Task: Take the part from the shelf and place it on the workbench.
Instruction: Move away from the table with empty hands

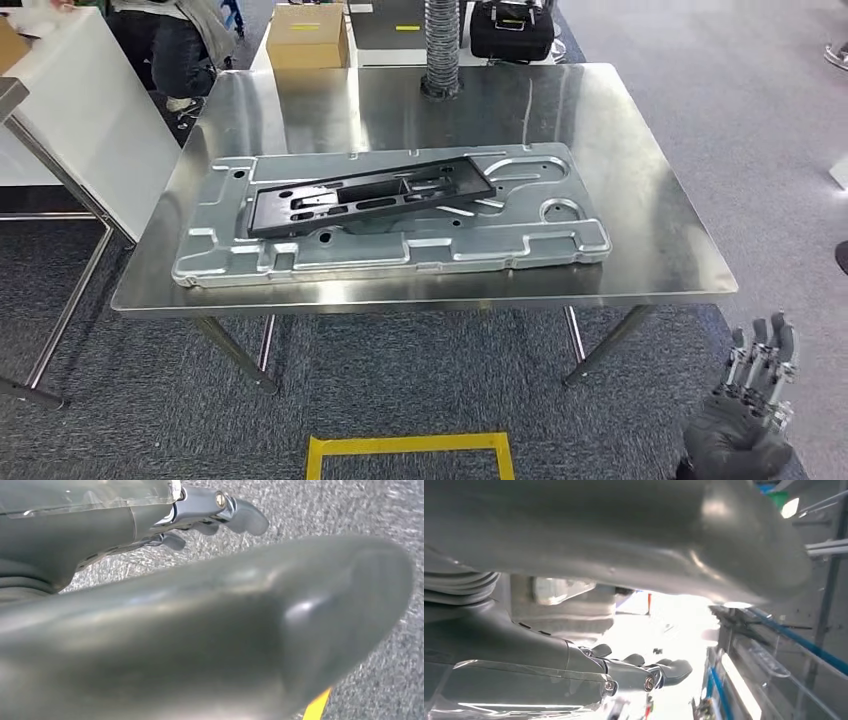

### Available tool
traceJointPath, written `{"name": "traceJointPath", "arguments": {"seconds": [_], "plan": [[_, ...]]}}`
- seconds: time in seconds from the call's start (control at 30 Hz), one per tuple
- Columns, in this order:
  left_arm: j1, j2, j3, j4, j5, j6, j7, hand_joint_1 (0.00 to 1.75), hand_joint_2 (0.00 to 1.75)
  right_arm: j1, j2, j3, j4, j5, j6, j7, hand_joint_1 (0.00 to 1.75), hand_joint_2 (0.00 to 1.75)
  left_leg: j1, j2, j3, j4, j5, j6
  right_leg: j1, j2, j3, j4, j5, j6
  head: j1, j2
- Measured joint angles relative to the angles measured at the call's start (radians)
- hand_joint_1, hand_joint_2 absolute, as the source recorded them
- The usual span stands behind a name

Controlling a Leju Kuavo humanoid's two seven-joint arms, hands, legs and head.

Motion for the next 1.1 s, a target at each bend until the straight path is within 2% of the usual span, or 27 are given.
{"name": "traceJointPath", "arguments": {"seconds": [0.03, 0.07, 0.1, 0.17, 0.2, 0.23, 0.27, 0.3, 0.33, 0.4, 0.43, 0.47, 0.53, 0.57, 0.6, 0.67, 0.7, 0.73, 0.77, 0.8, 0.83, 0.87, 0.93, 0.97, 1.03, 1.07, 1.1], "plan": [[0.0, -0.001, 0.004, 0.0, -0.003, 0.0, -0.002, 0.0, 0.0, -0.003, 0.002, -0.004, 0.022, 0.013, -0.01, 0.0, 0.0, 0.0, 0.002, 0.002, -0.009, -0.003, 0.012, 0.007, -0.001, 0.002, -0.006, 0.003, -0.004, 0.006, -0.004, 0.0], [0.0, -0.002, 0.008, -0.001, -0.005, -0.001, -0.004, 0.0, 0.0, -0.006, 0.004, -0.008, 0.048, 0.026, -0.019, 0.0, 0.0, 0.0, 0.003, 0.004, -0.022, -0.006, 0.027, 0.015, -0.003, 0.004, -0.015, 0.018, -0.028, 0.012, -0.004, 0.0], [0.0, -0.004, 0.01, -0.002, -0.008, -0.001, -0.004, 0.0, 0.0, -0.01, 0.006, -0.014, 0.077, 0.039, -0.028, 0.0, 0.0, 0.0, 0.006, 0.006, -0.037, -0.009, 0.043, 0.021, -0.005, 0.006, -0.028, 0.051, -0.071, 0.019, -0.002, 0.0], [0.0, -0.004, 0.015, -0.003, -0.013, -0.003, -0.005, 0.0, 0.0, -0.019, 0.009, -0.025, 0.14, 0.06, -0.04, 0.001, 0.0, 0.0, 0.005, 0.007, -0.072, -0.009, 0.071, 0.027, -0.011, 0.007, -0.055, 0.169, -0.179, 0.031, 0.004, 0.0], [0.001, -0.005, 0.018, -0.004, -0.016, -0.004, -0.005, 0.0, 0.0, -0.025, 0.012, -0.03, 0.176, 0.067, -0.039, 0.001, 0.0, 0.0, 0.004, 0.007, -0.09, -0.008, 0.084, 0.026, -0.014, 0.007, -0.063, 0.229, -0.208, 0.036, 0.005, 0.0], [0.001, -0.005, 0.021, -0.004, -0.02, -0.004, -0.005, 0.0, 0.0, -0.035, 0.014, -0.036, 0.219, 0.073, -0.029, 0.002, 0.0, 0.0, 0.004, 0.008, -0.108, -0.006, 0.097, 0.025, -0.017, 0.007, -0.06, 0.27, -0.21, 0.039, 0.005, 0.0], [0.002, -0.005, 0.024, -0.004, -0.024, -0.004, -0.006, 0.0, 0.0, -0.048, 0.017, -0.043, 0.273, 0.081, -0.012, 0.004, 0.0, 0.0, 0.004, 0.008, -0.126, -0.003, 0.11, 0.023, -0.018, 0.007, -0.042, 0.279, -0.19, 0.041, 0.005, 0.0], [0.002, -0.005, 0.027, -0.004, -0.029, -0.005, -0.006, 0.0, 0.0, -0.065, 0.017, -0.051, 0.337, 0.092, 0.01, 0.006, 0.0, 0.0, 0.003, 0.008, -0.143, 0.0, 0.122, 0.02, -0.019, 0.007, -0.006, 0.251, -0.158, 0.04, 0.005, 0.0], [0.001, -0.006, 0.029, -0.004, -0.033, -0.006, -0.008, 0.0, 0.0, -0.084, 0.017, -0.059, 0.413, 0.108, 0.029, 0.008, 0.0, 0.0, 0.003, 0.009, -0.157, 0.005, 0.132, 0.018, -0.019, 0.007, 0.047, 0.19, -0.134, 0.037, 0.005, 0.0], [-0.001, -0.008, 0.033, -0.005, -0.04, -0.007, -0.011, 0.0, 0.0, -0.122, 0.014, -0.07, 0.561, 0.143, 0.046, 0.007, 0.0, 0.0, 0.001, 0.007, -0.177, 0.014, 0.15, 0.01, -0.015, 0.006, 0.161, 0.032, -0.141, 0.024, 0.005, 0.0], [-0.001, -0.009, 0.034, -0.005, -0.042, -0.007, -0.012, 0.0, 0.0, -0.139, 0.012, -0.074, 0.633, 0.156, 0.045, 0.005, 0.0, 0.0, 0.001, 0.007, -0.182, 0.016, 0.159, 0.004, -0.011, 0.006, 0.195, -0.023, -0.155, 0.017, 0.004, 0.0], [-0.001, -0.01, 0.036, -0.005, -0.043, -0.007, -0.012, 0.0, 0.0, -0.154, 0.009, -0.076, 0.693, 0.164, 0.042, 0.003, 0.0, 0.0, 0.002, 0.006, -0.184, 0.014, 0.169, -0.002, -0.008, 0.006, 0.209, -0.051, -0.166, 0.011, 0.003, 0.0], [0.001, -0.01, 0.043, -0.005, -0.05, -0.006, -0.013, 0.0, 0.0, -0.184, 0.002, -0.083, 0.826, 0.177, 0.021, 0.002, 0.0, 0.0, 0.007, 0.006, -0.189, 0.009, 0.183, -0.015, -0.006, 0.004, 0.197, -0.059, -0.149, -0.001, 0.003, 0.0], [0.003, -0.011, 0.046, -0.005, -0.054, -0.006, -0.012, 0.0, 0.0, -0.203, -0.003, -0.087, 0.903, 0.187, 0.006, 0.004, 0.0, 0.0, 0.009, 0.004, -0.197, 0.018, 0.167, -0.02, -0.006, 0.002, 0.186, -0.062, -0.135, -0.008, 0.002, 0.0], [0.005, -0.012, 0.049, -0.005, -0.06, -0.006, -0.012, 0.0, 0.0, -0.226, -0.011, -0.089, 0.997, 0.199, -0.009, 0.011, 0.0, 0.0, 0.01, 0.003, -0.209, 0.043, 0.131, -0.024, -0.008, 0.001, 0.172, -0.065, -0.119, -0.015, 0.0, 0.0], [0.004, -0.013, 0.054, -0.005, -0.07, -0.006, -0.012, 0.0, 0.0, -0.271, -0.032, -0.091, 1.195, 0.226, -0.03, 0.051, 0.0, 0.0, 0.012, 0.002, -0.24, 0.156, 0.016, -0.029, -0.008, 0.0, 0.138, -0.066, -0.09, -0.021, -0.004, 0.0], [0.002, -0.013, 0.055, -0.005, -0.075, -0.006, -0.011, 0.0, 0.0, -0.283, -0.042, -0.091, 1.281, 0.24, -0.035, 0.084, 0.0, 0.0, 0.012, 0.002, -0.25, 0.224, -0.025, -0.031, -0.006, -0.003, 0.121, -0.064, -0.078, -0.022, -0.005, 0.0], [0.001, -0.013, 0.057, -0.005, -0.079, -0.006, -0.012, 0.0, 0.0, -0.289, -0.049, -0.091, 1.354, 0.253, -0.038, 0.125, 0.0, 0.0, 0.012, 0.002, -0.252, 0.279, -0.039, -0.032, -0.005, -0.006, 0.103, -0.061, -0.067, -0.021, -0.005, 0.0], [0.001, -0.013, 0.058, -0.005, -0.083, -0.007, -0.012, 0.0, 0.0, -0.291, -0.052, -0.091, 1.415, 0.267, -0.037, 0.173, 0.0, 0.0, 0.012, 0.002, -0.242, 0.308, -0.025, -0.033, -0.005, -0.009, 0.084, -0.055, -0.056, -0.02, -0.005, 0.0], [0.001, -0.013, 0.059, -0.005, -0.087, -0.009, -0.013, 0.0, 0.0, -0.294, -0.054, -0.09, 1.466, 0.279, -0.034, 0.223, 0.0, 0.0, 0.012, 0.002, -0.219, 0.308, 0.003, -0.032, -0.005, -0.011, 0.064, -0.047, -0.047, -0.018, -0.005, 0.0], [0.0, -0.013, 0.06, -0.005, -0.089, -0.01, -0.015, 0.0, 0.0, -0.298, -0.055, -0.088, 1.511, 0.293, -0.028, 0.275, 0.0, 0.0, 0.012, 0.002, -0.18, 0.272, 0.033, -0.03, -0.005, -0.011, 0.044, -0.037, -0.039, -0.016, -0.005, 0.0], [-0.002, -0.013, 0.06, -0.005, -0.092, -0.011, -0.018, 0.0, 0.0, -0.303, -0.055, -0.084, 1.549, 0.305, -0.02, 0.329, 0.0, 0.0, 0.012, 0.002, -0.127, 0.208, 0.039, -0.026, -0.006, -0.01, 0.025, -0.026, -0.032, -0.014, -0.005, 0.0], [-0.01, -0.012, 0.062, -0.006, -0.096, -0.013, -0.022, 0.0, 0.0, -0.314, -0.055, -0.074, 1.602, 0.322, -0.009, 0.423, 0.0, 0.0, 0.007, 0.0, -0.03, 0.063, 0.011, -0.017, -0.004, -0.008, -0.001, -0.008, -0.018, -0.004, -0.004, 0.0], [-0.013, -0.012, 0.063, -0.006, -0.099, -0.014, -0.024, 0.0, 0.0, -0.319, -0.056, -0.07, 1.624, 0.326, -0.006, 0.462, 0.0, 0.0, 0.005, -0.001, -0.006, 0.02, -0.009, -0.011, -0.004, -0.007, -0.006, -0.003, -0.011, 0.001, -0.004, 0.0], [-0.014, -0.012, 0.067, -0.007, -0.104, -0.014, -0.024, 0.0, 0.0, -0.325, -0.057, -0.065, 1.659, 0.333, 0.0, 0.524, 0.0, 0.0, 0.001, 0.0, -0.007, 0.004, -0.007, 0.004, -0.006, -0.006, -0.008, -0.005, 0.006, 0.015, -0.005, 0.0], [-0.015, -0.011, 0.069, -0.007, -0.107, -0.014, -0.024, 0.0, 0.0, -0.326, -0.058, -0.064, 1.673, 0.335, 0.005, 0.548, 0.0, 0.0, 0.002, 0.002, -0.013, 0.002, 0.003, 0.013, -0.008, -0.005, -0.012, -0.002, 0.002, 0.022, -0.007, 0.0], [-0.015, -0.011, 0.071, -0.007, -0.109, -0.014, -0.024, 0.0, 0.0, -0.326, -0.059, -0.062, 1.686, 0.338, 0.01, 0.569, 0.0, 0.0, 0.002, 0.004, -0.023, 0.0, 0.016, 0.022, -0.01, -0.003, -0.02, 0.013, -0.022, 0.029, -0.006, 0.0]]}}
